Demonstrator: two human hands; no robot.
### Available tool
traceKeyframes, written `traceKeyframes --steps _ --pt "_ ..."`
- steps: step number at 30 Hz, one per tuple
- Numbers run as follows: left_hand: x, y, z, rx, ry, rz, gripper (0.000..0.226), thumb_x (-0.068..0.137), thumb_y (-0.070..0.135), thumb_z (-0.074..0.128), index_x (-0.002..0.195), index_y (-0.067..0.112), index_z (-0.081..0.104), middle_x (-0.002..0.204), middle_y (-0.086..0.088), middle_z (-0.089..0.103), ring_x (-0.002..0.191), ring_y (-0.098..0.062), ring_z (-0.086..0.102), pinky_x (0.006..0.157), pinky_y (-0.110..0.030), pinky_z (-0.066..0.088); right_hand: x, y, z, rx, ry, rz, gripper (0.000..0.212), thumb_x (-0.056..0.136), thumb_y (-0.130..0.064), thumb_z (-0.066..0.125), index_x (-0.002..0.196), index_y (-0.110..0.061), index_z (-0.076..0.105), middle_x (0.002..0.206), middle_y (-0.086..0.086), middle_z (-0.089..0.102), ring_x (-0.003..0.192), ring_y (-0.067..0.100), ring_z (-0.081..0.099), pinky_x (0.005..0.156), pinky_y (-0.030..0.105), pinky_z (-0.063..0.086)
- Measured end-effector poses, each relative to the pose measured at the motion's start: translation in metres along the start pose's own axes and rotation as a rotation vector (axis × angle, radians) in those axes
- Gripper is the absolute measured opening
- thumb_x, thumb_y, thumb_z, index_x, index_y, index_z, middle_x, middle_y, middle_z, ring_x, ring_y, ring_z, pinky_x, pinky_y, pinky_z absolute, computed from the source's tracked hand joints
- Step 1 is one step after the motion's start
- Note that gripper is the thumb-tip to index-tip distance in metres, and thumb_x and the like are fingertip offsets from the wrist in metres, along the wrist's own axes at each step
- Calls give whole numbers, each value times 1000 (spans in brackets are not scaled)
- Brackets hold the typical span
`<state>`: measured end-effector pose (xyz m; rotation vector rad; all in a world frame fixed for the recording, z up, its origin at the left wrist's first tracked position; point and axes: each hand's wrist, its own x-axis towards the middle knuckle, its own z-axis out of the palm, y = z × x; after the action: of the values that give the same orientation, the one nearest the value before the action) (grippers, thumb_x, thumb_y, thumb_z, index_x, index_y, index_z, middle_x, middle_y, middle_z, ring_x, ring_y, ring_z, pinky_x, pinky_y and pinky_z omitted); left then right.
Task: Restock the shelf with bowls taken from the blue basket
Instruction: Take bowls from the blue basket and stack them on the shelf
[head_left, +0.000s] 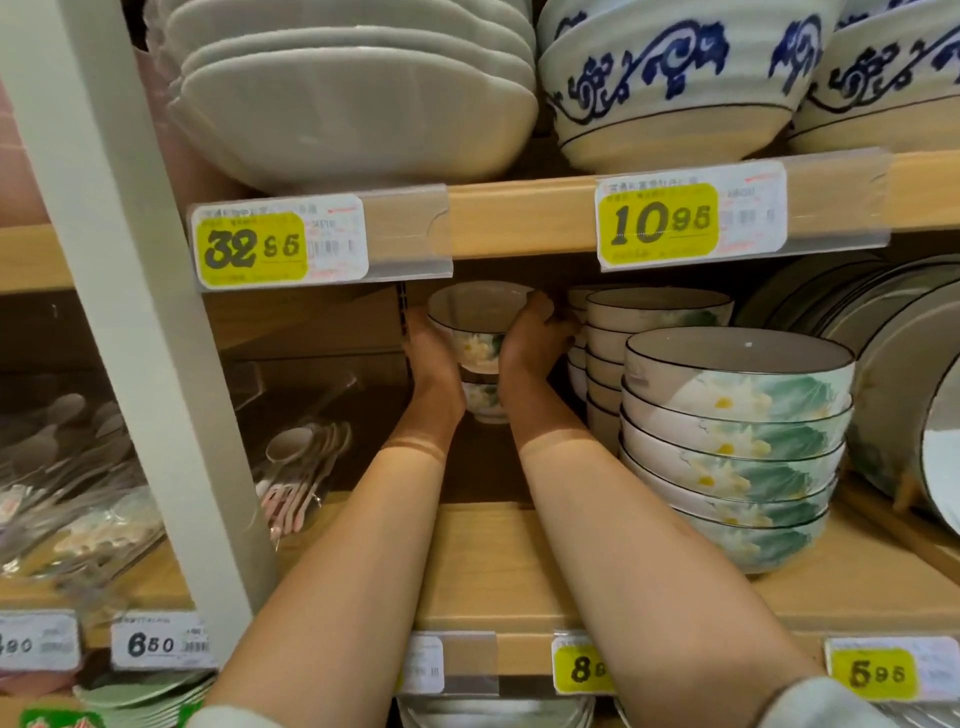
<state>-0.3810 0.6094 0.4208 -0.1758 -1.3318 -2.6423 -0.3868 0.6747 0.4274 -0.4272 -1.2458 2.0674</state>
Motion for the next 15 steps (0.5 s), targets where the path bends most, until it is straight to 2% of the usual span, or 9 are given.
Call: traceKeyframes --steps 3,7,9,15 --pt "12 -12 -2 18 14 -30 54 98 40 33 136 9 54 132 -21 58 121 -36 56 107 -50 43 11 14 3 -28 -11 -80 57 94 -39 47 143 -13 34 142 16 42 127 35 45 105 49 40" --pt "31 -28 -9 46 80 -8 49 97 35 32 125 9 63 124 -20 64 114 -35 60 103 -50 47 29 35 4 -69 -16 -90 54 93 -37 49 141 -14 42 139 12 49 125 31 48 104 47 41" --pt "38 -39 -13 75 104 5 47 98 37 33 127 13 62 125 -15 64 114 -30 60 102 -48 48 34 42 6 -114 8 -129 52 93 -34 51 140 -12 45 139 13 50 126 30 48 105 46 41" --pt "52 -57 -10 101 75 -57 55 97 49 33 137 17 52 133 -11 58 121 -29 56 106 -48 44 46 51 7 -438 71 -206 54 95 -44 39 138 -12 46 139 15 49 128 33 44 108 47 33"
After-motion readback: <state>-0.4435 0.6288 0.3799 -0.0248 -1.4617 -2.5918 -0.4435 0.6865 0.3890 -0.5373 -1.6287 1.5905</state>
